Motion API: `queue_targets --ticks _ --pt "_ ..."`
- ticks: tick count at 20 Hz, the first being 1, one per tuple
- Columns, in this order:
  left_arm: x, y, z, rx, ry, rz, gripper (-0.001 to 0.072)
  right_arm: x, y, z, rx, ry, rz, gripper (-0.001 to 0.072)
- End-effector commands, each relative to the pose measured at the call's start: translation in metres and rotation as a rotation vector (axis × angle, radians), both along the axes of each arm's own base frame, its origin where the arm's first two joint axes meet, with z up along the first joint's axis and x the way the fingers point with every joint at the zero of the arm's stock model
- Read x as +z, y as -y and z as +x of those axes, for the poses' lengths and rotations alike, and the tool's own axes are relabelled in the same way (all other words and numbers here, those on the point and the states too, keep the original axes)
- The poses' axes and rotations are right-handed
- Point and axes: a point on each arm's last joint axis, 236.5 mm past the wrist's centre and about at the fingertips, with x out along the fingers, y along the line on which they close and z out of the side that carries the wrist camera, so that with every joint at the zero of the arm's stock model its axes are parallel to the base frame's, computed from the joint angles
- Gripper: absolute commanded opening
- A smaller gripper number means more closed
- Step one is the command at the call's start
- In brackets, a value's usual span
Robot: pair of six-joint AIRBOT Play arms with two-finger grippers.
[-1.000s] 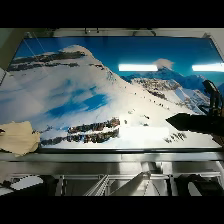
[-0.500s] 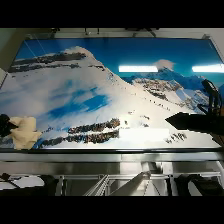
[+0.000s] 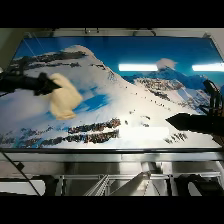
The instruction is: Fold the shirts.
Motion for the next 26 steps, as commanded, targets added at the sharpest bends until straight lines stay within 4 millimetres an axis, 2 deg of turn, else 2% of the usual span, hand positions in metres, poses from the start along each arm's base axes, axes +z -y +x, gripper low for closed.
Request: queue_targets --ticks 1,3,4,6,8,10,11,12,13,14,16,18,21,24,26 --pt "0.005 0.138 -0.021 -0.251 0.017 -0.049 0.0029 0.001 0.001 0.002 -0.006 0.007 0.0 0.0014" --pt "-0.025 0.19 -0.041 -0.361 -0.032 -0.043 0.0029 0.001 0.001 0.002 -0.007 0.008 0.0 0.0013" --pt "-0.041 0.208 -0.05 -0.404 -0.058 -0.035 0.0028 0.001 0.001 0.002 -0.007 0.008 0.0 0.0013" --pt "-0.073 0.22 -0.06 -0.454 -0.112 0.028 0.0026 0.001 0.001 0.002 -0.008 0.009 0.001 0.0013" --pt "-0.074 0.222 -0.06 -0.489 -0.149 0.027 0.0033 0.001 0.0 0.001 -0.005 0.005 0.005 0.0013" --pt "-0.047 0.214 -0.043 -0.469 -0.137 0.007 0.0505 0.001 -0.008 -0.008 0.022 -0.029 0.034 0.0015" --pt "-0.03 0.205 -0.03 -0.449 -0.112 0.001 0.0637 0.002 -0.008 -0.006 0.016 -0.024 0.04 0.0021" --pt "-0.012 0.191 -0.018 -0.425 -0.097 0.0 0.0639 0.001 -0.007 -0.002 -0.004 -0.027 0.043 0.0153" --pt "0.002 0.173 -0.011 -0.409 -0.098 0.009 0.0639 -0.002 -0.003 0.004 -0.049 -0.046 0.049 0.0408" --pt "0.008 0.154 -0.011 -0.394 -0.129 0.036 0.0639 -0.008 0.0 0.011 -0.071 -0.056 0.046 0.0471" --pt "-0.001 0.11 -0.029 -0.402 -0.219 0.152 0.064 -0.028 0.003 0.025 -0.094 -0.106 0.045 0.0471" --pt "-0.017 0.08 -0.041 -0.364 -0.268 0.237 0.064 -0.051 0.002 0.038 -0.084 -0.158 0.048 0.0472" --pt "-0.038 0.08 -0.058 -0.309 -0.261 0.193 0.0639 -0.075 -0.01 0.059 -0.059 -0.192 0.115 0.0481" --pt "-0.069 0.103 -0.082 -0.301 -0.281 0.112 0.0639 -0.086 -0.032 0.079 -0.045 -0.203 0.251 0.0481" --pt "-0.082 0.125 -0.089 -0.295 -0.296 0.035 0.0639 -0.09 -0.048 0.088 -0.034 -0.209 0.335 0.0481"
